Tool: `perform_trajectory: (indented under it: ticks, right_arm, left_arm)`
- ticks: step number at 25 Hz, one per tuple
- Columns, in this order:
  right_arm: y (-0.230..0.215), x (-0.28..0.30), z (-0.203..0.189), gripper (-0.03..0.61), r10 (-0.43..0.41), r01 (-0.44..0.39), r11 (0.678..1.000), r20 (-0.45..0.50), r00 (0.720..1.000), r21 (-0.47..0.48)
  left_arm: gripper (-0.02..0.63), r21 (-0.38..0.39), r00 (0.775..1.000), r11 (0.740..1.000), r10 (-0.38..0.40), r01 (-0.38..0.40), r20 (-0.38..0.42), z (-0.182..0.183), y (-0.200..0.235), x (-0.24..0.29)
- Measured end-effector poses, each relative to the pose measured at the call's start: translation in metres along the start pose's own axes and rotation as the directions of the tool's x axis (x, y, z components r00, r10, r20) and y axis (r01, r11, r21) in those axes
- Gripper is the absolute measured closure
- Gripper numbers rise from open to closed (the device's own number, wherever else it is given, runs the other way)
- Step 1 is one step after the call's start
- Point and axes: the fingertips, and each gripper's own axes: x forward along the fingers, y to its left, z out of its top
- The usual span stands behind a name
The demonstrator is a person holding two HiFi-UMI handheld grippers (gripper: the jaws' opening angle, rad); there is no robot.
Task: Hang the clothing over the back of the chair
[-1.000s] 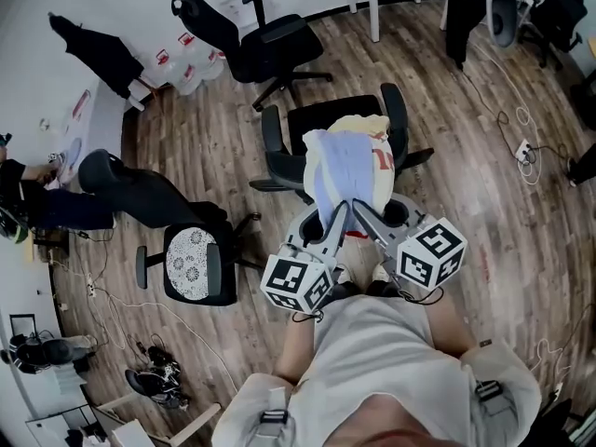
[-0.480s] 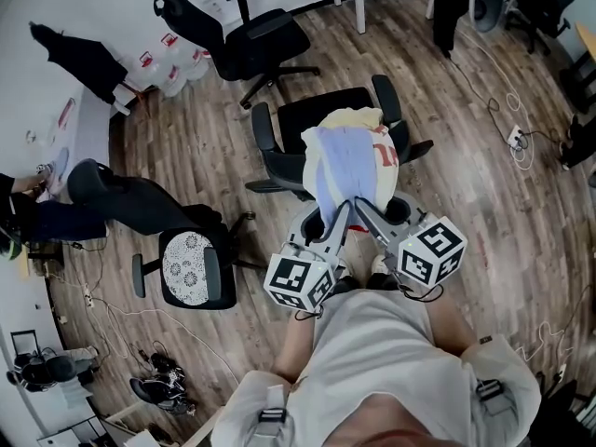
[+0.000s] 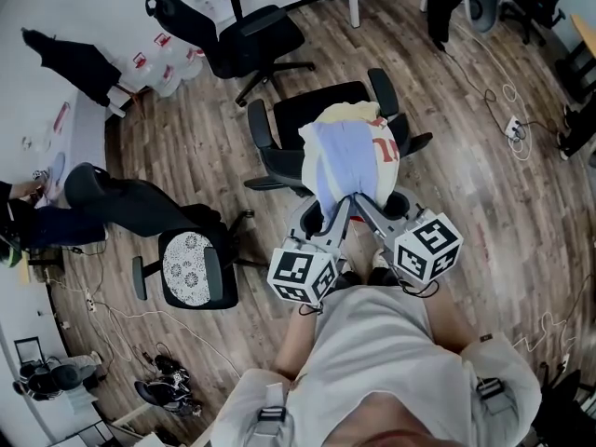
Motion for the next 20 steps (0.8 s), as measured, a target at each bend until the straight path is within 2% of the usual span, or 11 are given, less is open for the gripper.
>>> perform_trajectory:
  ticks: [20]
  right_arm:
    - [-0.0009, -0.0042, 0.0003, 0.434, -0.053, 0.054, 0.996, 0.016, 0.998, -0.069]
  left_arm:
    - [0.459, 0.034, 1.000, 0.999, 0.022, -0.023, 0.002, -0.0002, -0.0020, -0.0020]
